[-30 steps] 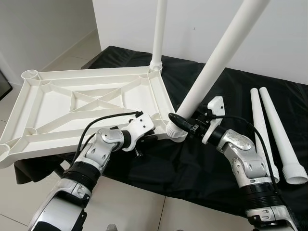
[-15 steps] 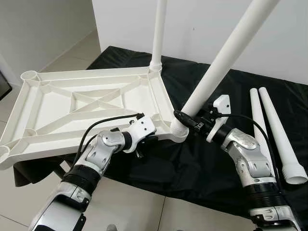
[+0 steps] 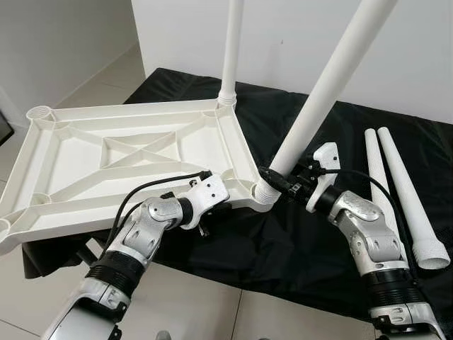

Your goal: Building children table

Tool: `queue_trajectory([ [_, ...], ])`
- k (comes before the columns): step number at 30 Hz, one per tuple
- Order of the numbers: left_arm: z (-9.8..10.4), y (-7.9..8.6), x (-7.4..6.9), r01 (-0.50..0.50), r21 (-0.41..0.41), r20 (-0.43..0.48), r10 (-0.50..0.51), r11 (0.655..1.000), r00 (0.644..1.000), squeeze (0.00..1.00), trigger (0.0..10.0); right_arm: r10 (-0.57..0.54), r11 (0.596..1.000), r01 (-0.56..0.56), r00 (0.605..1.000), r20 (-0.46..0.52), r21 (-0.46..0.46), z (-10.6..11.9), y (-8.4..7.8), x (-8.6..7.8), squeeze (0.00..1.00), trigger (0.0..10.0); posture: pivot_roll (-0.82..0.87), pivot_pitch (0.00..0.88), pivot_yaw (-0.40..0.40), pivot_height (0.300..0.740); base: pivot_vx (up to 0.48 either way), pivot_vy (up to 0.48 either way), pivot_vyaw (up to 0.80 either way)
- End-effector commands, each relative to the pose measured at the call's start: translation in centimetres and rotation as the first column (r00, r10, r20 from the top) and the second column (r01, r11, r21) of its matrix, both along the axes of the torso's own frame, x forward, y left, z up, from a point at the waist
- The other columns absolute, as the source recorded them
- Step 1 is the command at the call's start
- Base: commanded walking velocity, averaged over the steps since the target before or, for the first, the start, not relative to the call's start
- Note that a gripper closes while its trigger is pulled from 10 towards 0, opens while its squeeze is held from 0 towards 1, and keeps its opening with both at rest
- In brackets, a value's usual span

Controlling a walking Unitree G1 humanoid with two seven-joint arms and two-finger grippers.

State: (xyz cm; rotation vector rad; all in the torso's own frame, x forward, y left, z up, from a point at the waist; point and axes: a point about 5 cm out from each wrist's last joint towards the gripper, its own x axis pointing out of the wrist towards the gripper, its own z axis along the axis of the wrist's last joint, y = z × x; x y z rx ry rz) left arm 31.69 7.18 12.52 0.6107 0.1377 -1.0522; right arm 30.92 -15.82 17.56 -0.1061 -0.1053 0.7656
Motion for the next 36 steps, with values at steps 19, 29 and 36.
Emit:
queue_trajectory([
  [19, -1.4, -1.2, -1.4, 0.038, 0.049, 0.007, -0.038, 0.998, 0.999, 0.00, 10.0, 0.053, 0.994, -0.065, 0.988, -0.145, -0.083, -2.1, -0.9, -0.3, 0.00, 10.0, -0.05, 0.021, -0.020, 0.740, 0.000, 0.000, 0.00],
  [29, -1.1, -0.8, -1.1, 0.033, 0.046, 0.022, -0.034, 0.998, 0.999, 0.00, 10.0, 0.043, 0.987, -0.041, 0.999, -0.007, 0.155, 0.5, -0.3, 0.0, 0.00, 10.0, -0.04, 0.013, -0.013, 0.740, 0.000, 0.000, 0.00],
  [36, -1.0, -0.3, -0.8, 0.018, 0.037, 0.006, -0.019, 0.999, 1.000, 0.00, 10.0, 0.048, 0.968, -0.047, 0.999, 0.004, 0.246, 1.6, -0.4, 0.2, 0.00, 10.0, -0.04, 0.015, -0.012, 0.740, 0.000, 0.000, 0.00],
])
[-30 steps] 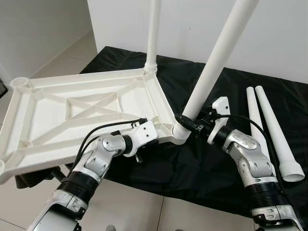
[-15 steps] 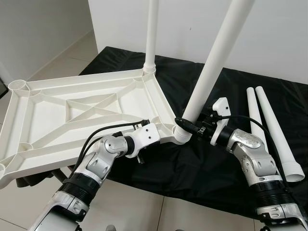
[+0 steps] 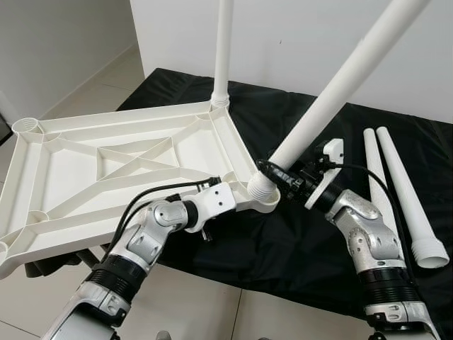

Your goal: Building children table

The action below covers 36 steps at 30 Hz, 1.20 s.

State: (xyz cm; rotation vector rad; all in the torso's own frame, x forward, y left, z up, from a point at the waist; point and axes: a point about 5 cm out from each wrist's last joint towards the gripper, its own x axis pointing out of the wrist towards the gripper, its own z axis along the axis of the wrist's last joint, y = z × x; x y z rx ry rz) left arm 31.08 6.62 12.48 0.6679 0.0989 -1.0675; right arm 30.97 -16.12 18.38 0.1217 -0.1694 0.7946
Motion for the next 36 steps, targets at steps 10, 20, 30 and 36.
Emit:
queue_trajectory([
  [10, 0.0, 0.8, 0.5, -0.052, -0.046, -0.052, 0.049, 0.998, 0.997, 0.00, 10.0, -0.112, 0.991, 0.109, 0.993, 0.042, 0.076, 1.1, -0.7, 1.0, 0.00, 10.0, -0.04, 0.027, -0.010, 0.740, 0.000, 0.000, 0.00],
  [20, 0.2, 0.9, 0.3, -0.034, -0.040, -0.043, 0.032, 0.999, 0.999, 0.00, 10.0, -0.048, 0.995, 0.049, 0.999, 0.009, -0.092, -0.1, -0.8, 0.5, 0.00, 10.0, -0.04, 0.037, -0.010, 0.740, 0.000, 0.000, 0.00],
  [30, 0.4, 0.5, 0.2, -0.024, -0.044, -0.035, 0.022, 0.999, 0.999, 0.00, 10.0, -0.024, 0.977, 0.015, 0.999, -0.041, -0.215, -1.5, -0.7, 0.6, 0.00, 10.0, -0.04, 0.044, -0.021, 0.740, 0.000, 0.000, 0.00],
  [36, 0.6, 0.5, 0.1, -0.023, -0.048, -0.032, 0.021, 0.999, 0.999, 0.00, 10.0, -0.007, 0.974, -0.003, 0.999, -0.044, -0.229, -2.0, -0.1, 0.7, 0.00, 10.0, -0.03, 0.045, -0.025, 0.740, 0.000, 0.000, 0.00],
])
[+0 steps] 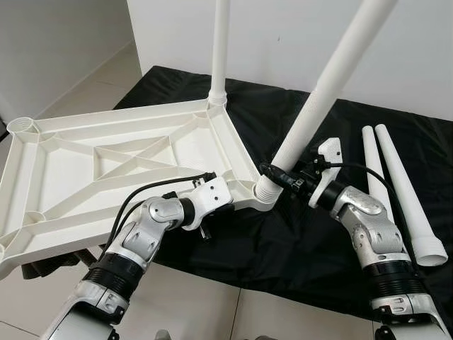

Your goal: Building children table

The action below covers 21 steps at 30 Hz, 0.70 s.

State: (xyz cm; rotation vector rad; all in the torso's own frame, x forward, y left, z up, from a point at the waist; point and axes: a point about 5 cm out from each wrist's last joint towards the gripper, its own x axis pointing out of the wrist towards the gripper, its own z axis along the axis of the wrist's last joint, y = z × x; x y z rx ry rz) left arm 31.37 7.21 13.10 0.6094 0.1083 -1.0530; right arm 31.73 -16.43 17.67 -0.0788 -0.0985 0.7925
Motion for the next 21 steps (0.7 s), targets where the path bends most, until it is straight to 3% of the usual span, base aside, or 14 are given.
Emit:
queue_trajectory([
  [1, 0.0, -0.1, -0.2, 0.002, -0.004, -0.001, -0.002, 1.000, 1.000, 0.00, 10.0, 0.008, 1.000, -0.010, 0.999, -0.052, -0.025, -1.3, 0.3, 0.0, 0.00, 10.0, -0.03, 0.046, -0.025, 0.740, 0.000, 0.000, 0.00],
  [10, 0.2, -0.2, -0.3, 0.009, -0.006, 0.007, -0.009, 1.000, 1.000, 0.00, 10.0, 0.033, 0.998, -0.036, 0.996, -0.079, -0.046, -2.0, 1.4, 0.3, 0.00, 10.0, -0.03, 0.038, -0.021, 0.740, 0.000, 0.000, 0.00],
  [21, 0.5, -0.4, -0.4, 0.014, -0.013, 0.013, -0.014, 1.000, 1.000, 0.00, 10.0, 0.093, 0.987, -0.103, 0.992, -0.091, -0.120, -2.2, 1.6, 0.9, 0.00, 10.0, -0.03, 0.034, -0.026, 0.740, 0.000, 0.000, 0.00],
])
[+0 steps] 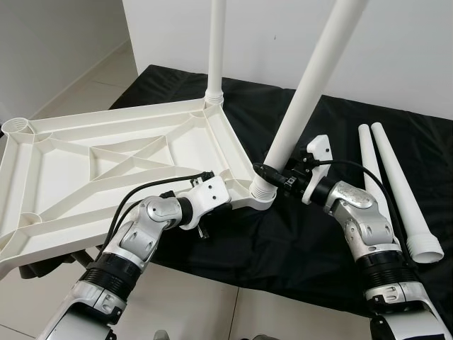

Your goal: Building children table

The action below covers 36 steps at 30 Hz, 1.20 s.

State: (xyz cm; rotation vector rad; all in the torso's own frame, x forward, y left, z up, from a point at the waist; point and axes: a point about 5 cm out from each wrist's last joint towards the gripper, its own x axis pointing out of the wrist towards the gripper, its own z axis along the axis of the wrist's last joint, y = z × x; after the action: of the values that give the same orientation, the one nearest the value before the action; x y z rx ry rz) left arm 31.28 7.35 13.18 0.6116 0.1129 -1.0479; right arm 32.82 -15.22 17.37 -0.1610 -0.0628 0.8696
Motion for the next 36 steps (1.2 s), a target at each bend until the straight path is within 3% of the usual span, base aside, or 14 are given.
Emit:
queue_trajectory([
  [1, 0.4, -0.5, -0.3, 0.020, -0.017, 0.014, -0.020, 1.000, 1.000, 0.00, 10.0, 0.026, 0.999, -0.030, 0.996, -0.083, -0.040, -1.9, 0.4, -0.2, 0.00, 10.0, -0.03, 0.034, -0.026, 0.740, 0.000, 0.000, 0.00],
  [23, 0.6, -0.6, -0.7, 0.027, -0.021, 0.021, -0.027, 0.999, 0.999, 0.00, 10.0, 0.043, 0.998, -0.048, 0.991, -0.129, -0.042, -2.8, 0.4, 1.1, 0.00, 10.0, -0.03, 0.046, -0.026, 0.740, 0.000, 0.000, 0.00],
  [36, 0.8, -0.7, -0.9, 0.030, -0.027, 0.021, -0.029, 0.999, 0.999, 0.00, 10.0, 0.013, 1.000, -0.015, 0.988, -0.152, -0.010, -3.8, 0.6, 0.7, 0.00, 10.0, -0.03, 0.052, -0.025, 0.740, 0.000, 0.000, 0.00],
])
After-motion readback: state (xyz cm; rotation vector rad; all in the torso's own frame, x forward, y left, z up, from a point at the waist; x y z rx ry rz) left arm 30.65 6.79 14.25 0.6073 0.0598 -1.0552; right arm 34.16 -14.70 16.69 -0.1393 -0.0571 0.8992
